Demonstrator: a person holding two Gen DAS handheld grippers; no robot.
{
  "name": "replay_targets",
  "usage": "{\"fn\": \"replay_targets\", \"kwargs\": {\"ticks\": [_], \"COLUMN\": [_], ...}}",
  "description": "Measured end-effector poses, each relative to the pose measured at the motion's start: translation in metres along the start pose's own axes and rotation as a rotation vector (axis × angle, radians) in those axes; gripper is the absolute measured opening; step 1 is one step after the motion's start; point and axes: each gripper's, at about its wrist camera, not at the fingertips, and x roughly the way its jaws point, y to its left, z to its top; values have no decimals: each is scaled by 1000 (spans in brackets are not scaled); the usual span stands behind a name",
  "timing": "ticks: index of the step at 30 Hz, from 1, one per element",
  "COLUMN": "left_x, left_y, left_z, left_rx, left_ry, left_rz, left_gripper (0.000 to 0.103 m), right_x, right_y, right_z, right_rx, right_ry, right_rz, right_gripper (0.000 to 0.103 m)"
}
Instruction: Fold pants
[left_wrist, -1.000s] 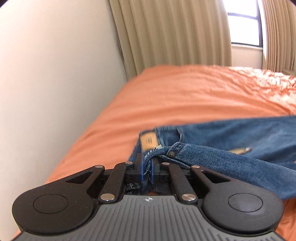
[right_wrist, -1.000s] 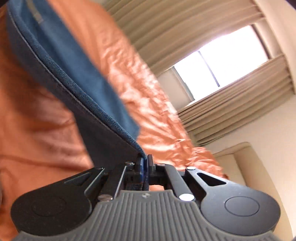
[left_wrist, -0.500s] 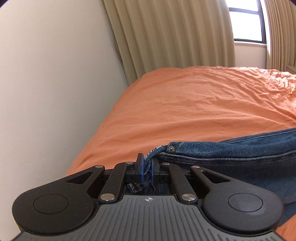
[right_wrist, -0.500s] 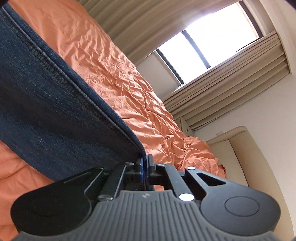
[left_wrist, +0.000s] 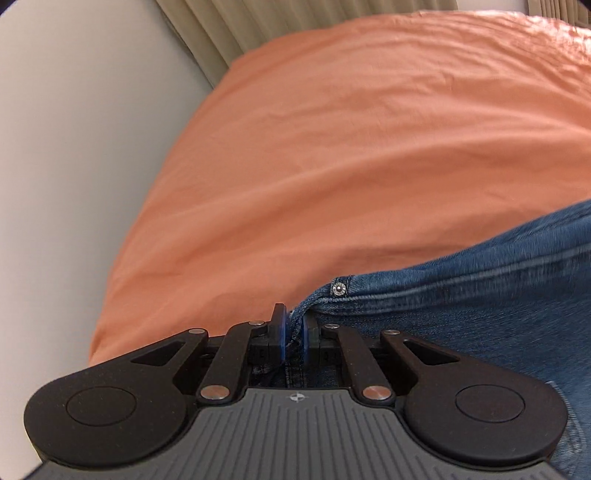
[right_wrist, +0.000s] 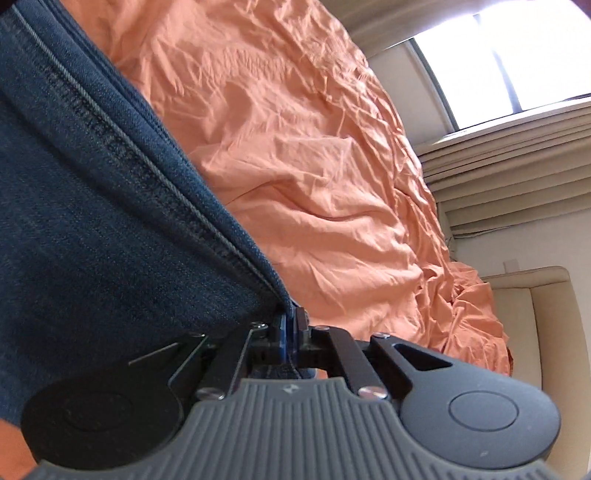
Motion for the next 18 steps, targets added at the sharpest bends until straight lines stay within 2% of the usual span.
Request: {"fn": "replay_targets", "kwargs": {"ticks": [4, 7, 11, 13, 18], "left_x": [12, 5, -37, -51, -31], "left_y": [-2, 0, 12, 19, 10], "left_z": [-3, -6, -14, -15, 5], "left_rx": [13, 7, -65, -94, -76], "left_ry": [6, -17, -155, -188, -145], "left_rz": [-11, -6, 24, 23, 45], "left_gripper": [9, 9, 9, 8, 8], "right_x": [21, 19, -18, -24, -6], "right_y": [9, 8, -7, -22, -20], "right_z": [9, 9, -10, -13, 7], "right_rx": [-9, 11, 39, 93, 137], "right_ry": [10, 5, -62, -63, -43], "right_rz": [1, -16, -53, -43, -48], "right_gripper": [0, 0, 0, 0, 0]}}
